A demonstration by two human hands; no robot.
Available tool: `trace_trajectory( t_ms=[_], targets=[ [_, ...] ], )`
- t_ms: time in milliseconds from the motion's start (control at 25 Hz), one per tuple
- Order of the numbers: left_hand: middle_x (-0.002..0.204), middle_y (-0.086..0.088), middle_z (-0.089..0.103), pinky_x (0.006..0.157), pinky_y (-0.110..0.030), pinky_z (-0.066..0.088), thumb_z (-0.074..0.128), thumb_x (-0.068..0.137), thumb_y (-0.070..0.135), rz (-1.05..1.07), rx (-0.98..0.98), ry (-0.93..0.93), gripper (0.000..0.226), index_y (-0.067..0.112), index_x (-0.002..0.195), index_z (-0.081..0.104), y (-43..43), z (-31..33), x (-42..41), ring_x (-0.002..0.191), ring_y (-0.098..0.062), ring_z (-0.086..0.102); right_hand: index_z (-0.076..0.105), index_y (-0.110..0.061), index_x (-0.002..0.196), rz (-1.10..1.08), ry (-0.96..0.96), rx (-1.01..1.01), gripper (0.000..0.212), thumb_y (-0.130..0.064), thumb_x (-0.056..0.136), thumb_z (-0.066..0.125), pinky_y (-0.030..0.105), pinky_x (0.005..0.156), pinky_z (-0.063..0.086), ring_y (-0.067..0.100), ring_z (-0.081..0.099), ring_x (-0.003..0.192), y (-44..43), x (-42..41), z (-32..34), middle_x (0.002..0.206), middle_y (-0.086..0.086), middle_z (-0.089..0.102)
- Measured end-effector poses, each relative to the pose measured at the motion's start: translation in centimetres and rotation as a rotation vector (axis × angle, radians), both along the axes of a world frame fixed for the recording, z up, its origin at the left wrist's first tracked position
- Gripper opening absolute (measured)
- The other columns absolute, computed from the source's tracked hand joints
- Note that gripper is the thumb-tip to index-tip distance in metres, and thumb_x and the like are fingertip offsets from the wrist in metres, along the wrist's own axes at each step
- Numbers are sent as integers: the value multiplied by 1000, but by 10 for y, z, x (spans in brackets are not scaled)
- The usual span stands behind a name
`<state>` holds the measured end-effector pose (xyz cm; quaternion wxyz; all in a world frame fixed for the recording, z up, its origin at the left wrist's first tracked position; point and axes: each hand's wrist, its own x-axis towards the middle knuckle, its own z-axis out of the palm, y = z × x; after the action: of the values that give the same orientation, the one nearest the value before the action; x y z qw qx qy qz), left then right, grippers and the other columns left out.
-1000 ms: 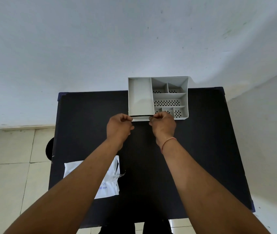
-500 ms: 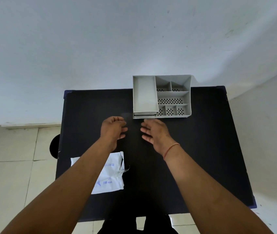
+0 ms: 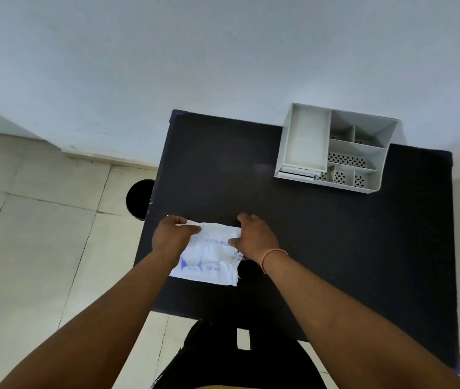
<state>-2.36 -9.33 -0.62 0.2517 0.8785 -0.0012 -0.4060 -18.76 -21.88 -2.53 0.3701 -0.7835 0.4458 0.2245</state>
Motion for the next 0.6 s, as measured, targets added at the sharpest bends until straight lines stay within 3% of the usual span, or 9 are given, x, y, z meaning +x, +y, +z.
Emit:
trace_trajectory(
  t_ms=[120, 240, 360, 440, 520, 600],
  targets=[
    [137, -13, 69, 104, -53, 59, 92, 80, 32, -91, 4, 62, 63, 20, 136, 65, 23, -5, -10, 118, -36, 68, 73, -13, 112, 87, 31, -38, 30, -32, 89, 73, 36, 95, 54, 30, 66, 116, 9, 1, -1, 124, 12, 69],
    [153, -11, 58, 104, -50, 57, 90, 84, 20, -41, -158, 146, 75, 24, 149, 54, 36, 1, -19, 131, -36, 61, 71, -16, 84, -222, -114, 263, 10, -24, 89, 74, 34, 80, 55, 23, 71, 91, 12, -1, 23, 99, 9, 76],
    [155, -1, 52, 105, -48, 55, 89, 86, 19, -89, -309, 263, 85, 30, 158, 44, 40, 29, -32, 139, -32, 55, 74, -13, 83, -595, -321, 858, 17, -19, 93, 62, 45, 85, 56, 28, 71, 88, 12, -5, 65, 96, 17, 76],
    [145, 2, 63, 104, -50, 59, 88, 87, 16, -115, -421, 371, 78, 30, 153, 49, 43, 52, -43, 133, -29, 63, 80, -8, 92, -682, -440, 1222, 31, -18, 95, 51, 49, 97, 52, 32, 70, 92, 11, -10, 90, 96, 18, 75],
    [132, -9, 74, 100, -56, 62, 84, 89, 10, -49, -559, 463, 60, 23, 143, 61, 48, 75, -56, 123, -35, 71, 74, -2, 122, -624, -500, 1366, 41, -20, 93, 51, 56, 115, 42, 37, 66, 107, 13, -17, 114, 115, 23, 71],
    [130, -18, 75, 101, -61, 60, 79, 92, 8, 45, -652, 454, 47, 17, 137, 68, 54, 94, -70, 121, -41, 71, 74, -3, 128, -569, -539, 1328, 42, -25, 96, 57, 58, 118, 39, 38, 66, 115, 16, -23, 135, 122, 23, 72]
  ],
)
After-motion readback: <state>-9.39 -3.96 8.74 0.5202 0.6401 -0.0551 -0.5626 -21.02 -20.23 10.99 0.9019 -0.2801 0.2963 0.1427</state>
